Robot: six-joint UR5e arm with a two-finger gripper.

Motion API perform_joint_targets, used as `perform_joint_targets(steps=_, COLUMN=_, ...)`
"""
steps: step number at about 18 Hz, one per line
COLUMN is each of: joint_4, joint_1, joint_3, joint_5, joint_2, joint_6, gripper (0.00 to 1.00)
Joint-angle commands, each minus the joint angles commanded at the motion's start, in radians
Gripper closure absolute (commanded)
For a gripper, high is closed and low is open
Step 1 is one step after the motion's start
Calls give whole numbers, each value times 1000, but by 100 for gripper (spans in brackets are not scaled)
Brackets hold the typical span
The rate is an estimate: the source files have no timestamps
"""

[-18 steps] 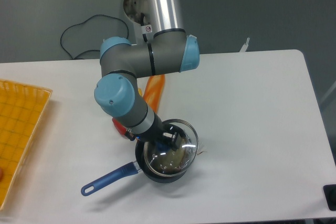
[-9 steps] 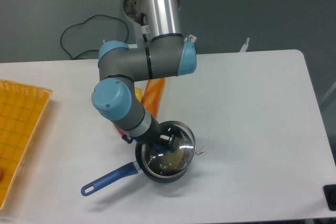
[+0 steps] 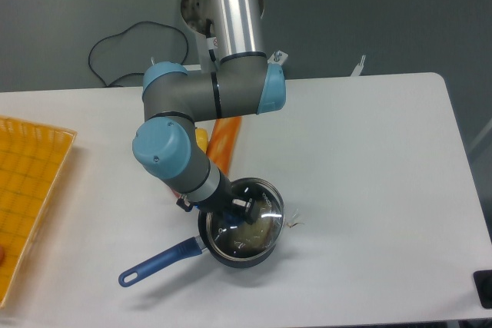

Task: Close the pot lid
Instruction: 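Press and settle the lid flat on the pan rim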

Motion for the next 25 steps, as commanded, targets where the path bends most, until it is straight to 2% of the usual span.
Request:
perform_joint_targets(steps=3, joint_4=0, joint_1=-2, joint_3=0, joint_5=0, joint_2=-2, joint_6=0, gripper=43)
perform_joint_targets(steps=5, joint_4=2, joint_1=-2, joint_3=0, joint_5=2, joint_2=-3, joint_6=3, gripper=33)
perform_joint_targets(steps=8, joint_4=3, joint_1=-3, joint_3=0, joint_5=2, joint_2=-3, joint_6=8, gripper=27)
perform_joint_targets(steps=12, joint_4=5, joint_1=-3, joint_3=0, joint_5=2, joint_2=-2, joint_6=8, gripper=10)
perform_joint_targets(steps=15, joint_4=11, joint_1=-3, joint_3=-2, joint_5=2, joint_2=2, joint_6=9, gripper=1)
perform_joint_targets(steps=19, joint_4=12, joint_1=-2, joint_3=-2, joint_5=0, joint_2=11, joint_6=11, gripper=0)
perform_joint_targets(steps=25, joint_4=11, joint_1=6, joint_3=-2, joint_5=-14, joint_2=54, joint_6=12, gripper=0)
